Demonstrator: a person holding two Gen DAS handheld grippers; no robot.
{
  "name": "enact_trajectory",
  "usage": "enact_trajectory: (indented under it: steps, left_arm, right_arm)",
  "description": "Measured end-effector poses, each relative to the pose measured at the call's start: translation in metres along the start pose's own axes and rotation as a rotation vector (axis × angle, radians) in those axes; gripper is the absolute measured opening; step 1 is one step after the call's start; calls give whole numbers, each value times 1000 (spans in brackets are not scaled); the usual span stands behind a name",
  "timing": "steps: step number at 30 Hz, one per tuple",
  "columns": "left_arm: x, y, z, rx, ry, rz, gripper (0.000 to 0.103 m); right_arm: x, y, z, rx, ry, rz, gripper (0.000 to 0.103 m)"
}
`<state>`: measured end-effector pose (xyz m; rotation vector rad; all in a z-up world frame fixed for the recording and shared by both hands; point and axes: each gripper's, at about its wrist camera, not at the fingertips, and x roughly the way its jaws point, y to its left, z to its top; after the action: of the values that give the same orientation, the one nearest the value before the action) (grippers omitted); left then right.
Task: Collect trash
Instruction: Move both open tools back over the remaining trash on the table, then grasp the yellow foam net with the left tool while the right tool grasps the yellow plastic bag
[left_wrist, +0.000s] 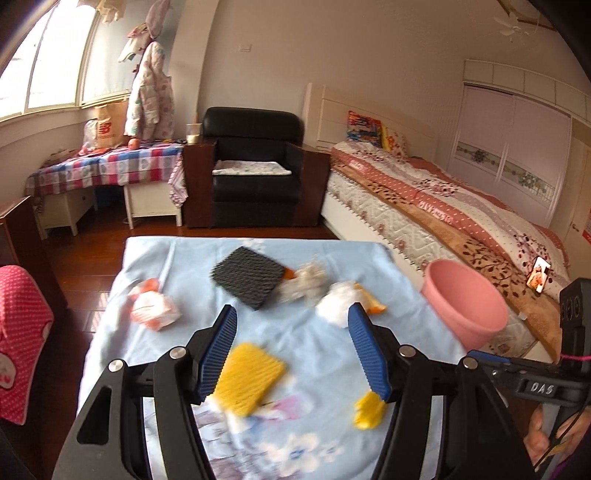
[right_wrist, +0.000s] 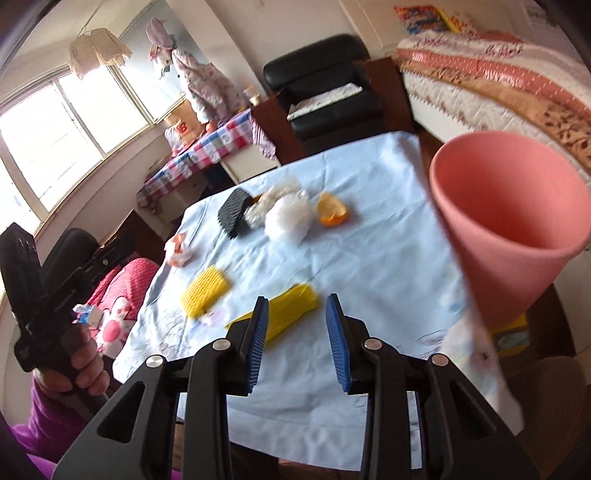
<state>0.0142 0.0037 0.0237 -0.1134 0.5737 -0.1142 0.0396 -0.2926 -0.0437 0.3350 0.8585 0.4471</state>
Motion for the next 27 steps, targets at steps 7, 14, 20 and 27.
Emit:
enact_trajectory:
  steps: [7, 14, 20, 27]
  left_arm:
    - [10, 48, -26, -51, 78, 25, 62]
    - [40, 60, -50, -51, 176, 21, 62]
    - [65, 61, -50, -40, 222, 37, 62]
    - [91, 63, -55, -61, 311, 27, 45]
  right_arm:
    - [36, 13, -8, 71, 128, 47, 35]
    - [66, 38, -7, 55, 201, 25, 45]
    - [87, 43, -8, 91, 250, -8, 45]
    - [104, 52, -8, 45, 256, -93, 45]
